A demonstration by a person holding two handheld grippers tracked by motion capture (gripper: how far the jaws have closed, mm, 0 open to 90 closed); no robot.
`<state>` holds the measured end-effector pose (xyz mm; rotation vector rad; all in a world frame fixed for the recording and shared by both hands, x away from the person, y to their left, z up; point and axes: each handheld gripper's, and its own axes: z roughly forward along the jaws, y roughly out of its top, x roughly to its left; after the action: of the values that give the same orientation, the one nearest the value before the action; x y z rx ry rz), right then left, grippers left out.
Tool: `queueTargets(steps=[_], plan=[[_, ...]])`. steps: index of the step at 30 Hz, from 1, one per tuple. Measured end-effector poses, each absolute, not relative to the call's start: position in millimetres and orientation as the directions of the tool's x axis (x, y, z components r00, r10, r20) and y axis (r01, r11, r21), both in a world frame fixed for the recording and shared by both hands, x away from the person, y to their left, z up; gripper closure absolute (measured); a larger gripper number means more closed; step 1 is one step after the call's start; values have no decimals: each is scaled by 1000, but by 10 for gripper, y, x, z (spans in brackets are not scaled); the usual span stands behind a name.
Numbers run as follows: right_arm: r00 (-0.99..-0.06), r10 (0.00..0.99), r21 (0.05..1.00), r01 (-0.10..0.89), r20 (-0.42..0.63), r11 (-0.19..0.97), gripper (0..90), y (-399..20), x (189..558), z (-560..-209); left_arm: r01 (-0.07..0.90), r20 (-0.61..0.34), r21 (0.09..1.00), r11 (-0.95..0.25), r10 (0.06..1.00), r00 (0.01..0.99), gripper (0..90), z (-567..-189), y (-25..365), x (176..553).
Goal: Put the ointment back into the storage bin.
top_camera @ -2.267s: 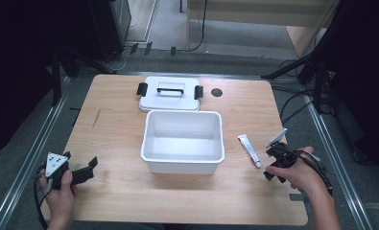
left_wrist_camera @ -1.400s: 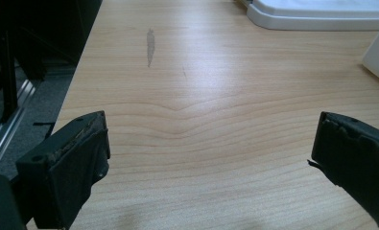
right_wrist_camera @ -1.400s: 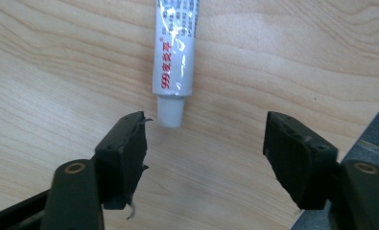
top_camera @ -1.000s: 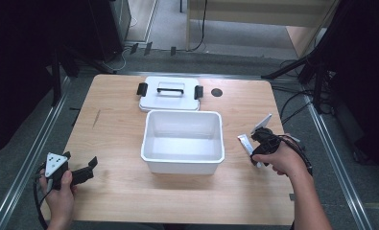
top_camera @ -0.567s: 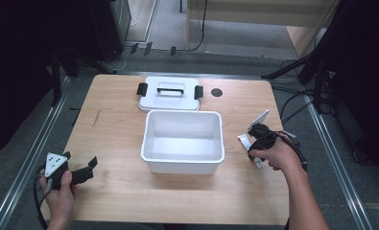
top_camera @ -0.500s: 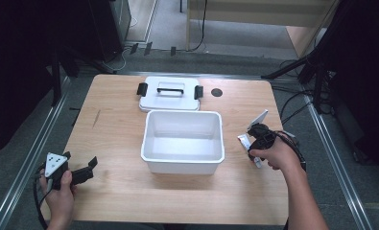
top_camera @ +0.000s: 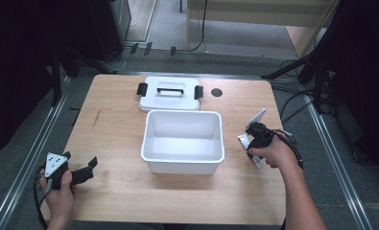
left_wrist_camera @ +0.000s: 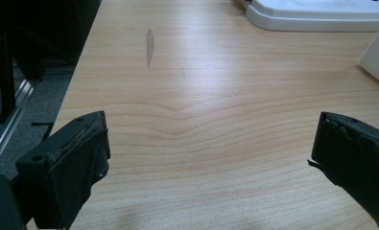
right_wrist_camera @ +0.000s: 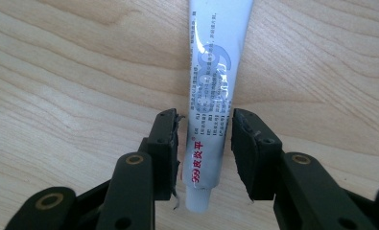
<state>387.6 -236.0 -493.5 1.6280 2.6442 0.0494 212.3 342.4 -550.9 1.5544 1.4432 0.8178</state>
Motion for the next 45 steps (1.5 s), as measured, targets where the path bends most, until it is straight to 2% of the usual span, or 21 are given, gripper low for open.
queueTargets(steps=[12,22,45], plan=[[-449,893,29,893,-21,449,631,-2323,3911,-4993,439,-78,898,15,989,125,0,-5509,3423,2122],[-459,888,30,887,-35,460,705,-2293,3917,-5015,438,-78,899,16,989,125,0,-5509,3424,2122],[-475,879,42,878,-32,476,721,-2289,3880,-4978,437,-77,899,15,989,126,0,-5510,3422,2121]])
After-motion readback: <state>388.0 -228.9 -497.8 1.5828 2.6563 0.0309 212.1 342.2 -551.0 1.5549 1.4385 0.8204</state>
